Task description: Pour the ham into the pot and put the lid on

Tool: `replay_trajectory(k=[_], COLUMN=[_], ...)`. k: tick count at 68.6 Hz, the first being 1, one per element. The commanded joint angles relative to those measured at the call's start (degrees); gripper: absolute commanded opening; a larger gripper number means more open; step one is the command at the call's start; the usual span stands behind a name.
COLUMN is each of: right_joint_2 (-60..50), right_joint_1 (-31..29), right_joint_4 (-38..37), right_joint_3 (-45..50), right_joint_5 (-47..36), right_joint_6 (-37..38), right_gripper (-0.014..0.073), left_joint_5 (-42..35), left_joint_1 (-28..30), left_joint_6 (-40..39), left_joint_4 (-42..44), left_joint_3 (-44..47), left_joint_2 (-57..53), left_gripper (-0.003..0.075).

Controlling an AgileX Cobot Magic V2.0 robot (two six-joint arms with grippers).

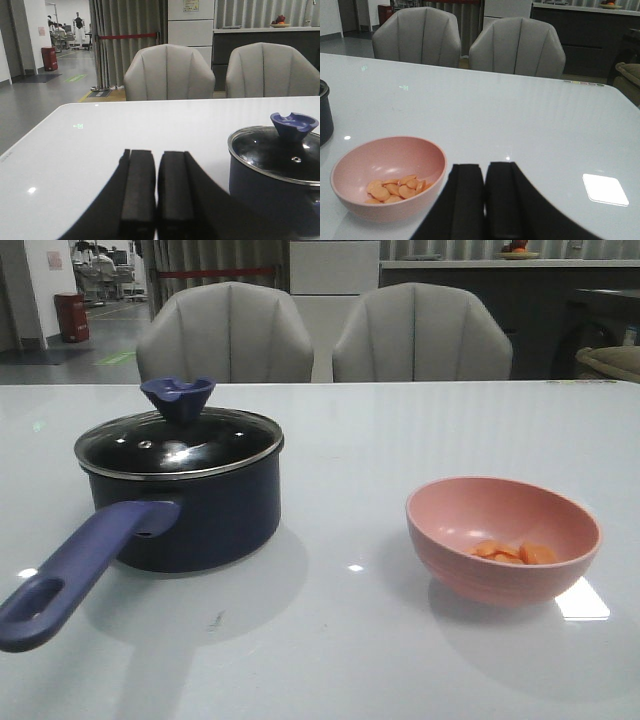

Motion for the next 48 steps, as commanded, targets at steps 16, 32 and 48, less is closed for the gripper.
replay_trajectory(k=[16,32,48], right_joint_2=[-1.11,-1.11,-1.11], right_joint_1=[-0.45,-0.45,-0.45], right_joint_4=[-0.48,-0.48,-0.48], right_joint_3=[-0.37,-0.37,-0.37], right_joint_5=[-4.55,-4.55,-4.55], right_joint_6=[0.0,0.0,0.0], right_gripper=[0.0157,0.0157,0.0157], left_joint_5=[-4.88,-4.88,-6.74], left_joint_1=[-0.09,-0.09,-0.09], left_joint_6=[-0.42,-0.42,-0.42], left_joint_4=[-0.05,-0.05,-0.05], left_joint_3=[1.14,1.14,1.14], left_joint_2=[-1.16,-1.16,-1.16], left_gripper=[0.0113,0.0113,0.0113])
